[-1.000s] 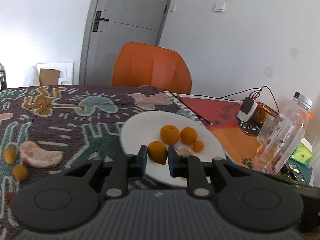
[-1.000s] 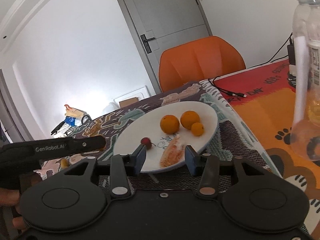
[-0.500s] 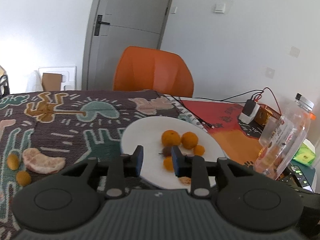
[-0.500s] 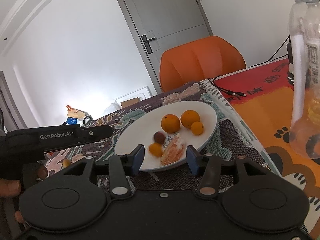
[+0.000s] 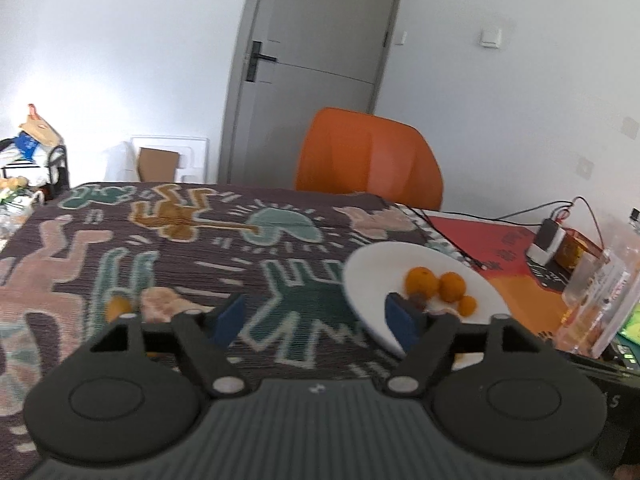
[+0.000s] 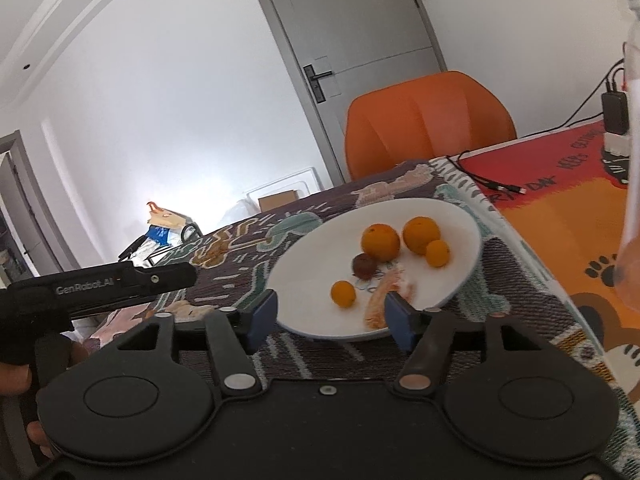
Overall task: Organize fruits
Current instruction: 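Move both tools back to the fruit and grasp a red plum with the left tool, then grasp a small yellow-green fruit with the right tool while the left tool holds the plum, then carry the plum and yellow-green fruit onto the white plate and release both, then move both open tools back to the remaining fruit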
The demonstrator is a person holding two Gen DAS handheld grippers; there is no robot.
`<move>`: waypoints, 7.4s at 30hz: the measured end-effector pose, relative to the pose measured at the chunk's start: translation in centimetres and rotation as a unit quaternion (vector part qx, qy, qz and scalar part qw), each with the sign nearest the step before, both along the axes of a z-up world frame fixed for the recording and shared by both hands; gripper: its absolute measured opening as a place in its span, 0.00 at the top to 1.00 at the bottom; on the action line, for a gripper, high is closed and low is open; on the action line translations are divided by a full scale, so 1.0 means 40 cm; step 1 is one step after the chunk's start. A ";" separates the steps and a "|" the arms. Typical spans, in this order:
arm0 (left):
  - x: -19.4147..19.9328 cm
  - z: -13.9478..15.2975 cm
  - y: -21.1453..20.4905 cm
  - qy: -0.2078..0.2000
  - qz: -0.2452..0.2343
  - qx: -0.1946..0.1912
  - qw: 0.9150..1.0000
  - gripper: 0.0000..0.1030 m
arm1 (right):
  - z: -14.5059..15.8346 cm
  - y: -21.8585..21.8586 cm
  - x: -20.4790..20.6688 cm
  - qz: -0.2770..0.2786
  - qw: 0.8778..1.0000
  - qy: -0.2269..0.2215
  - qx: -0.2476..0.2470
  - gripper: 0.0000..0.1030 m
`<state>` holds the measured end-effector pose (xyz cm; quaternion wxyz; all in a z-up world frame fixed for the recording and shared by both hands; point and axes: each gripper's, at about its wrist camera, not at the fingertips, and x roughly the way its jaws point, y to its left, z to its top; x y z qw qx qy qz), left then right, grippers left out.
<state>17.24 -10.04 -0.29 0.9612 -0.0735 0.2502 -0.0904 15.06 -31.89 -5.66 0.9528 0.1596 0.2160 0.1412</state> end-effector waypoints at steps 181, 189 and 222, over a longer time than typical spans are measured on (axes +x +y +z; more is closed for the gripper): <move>0.116 -0.030 -0.138 0.014 -0.065 -0.013 0.998 0.79 | -0.032 -0.087 0.085 -0.050 0.999 0.021 -0.001 0.68; 0.128 -0.023 -0.165 0.007 -0.070 -0.006 0.997 0.79 | -0.037 -0.077 0.068 -0.042 0.999 0.029 0.004 0.68; -0.025 0.000 0.114 -0.004 0.063 0.014 0.998 0.07 | 0.003 0.075 0.025 0.000 1.000 -0.006 0.002 0.04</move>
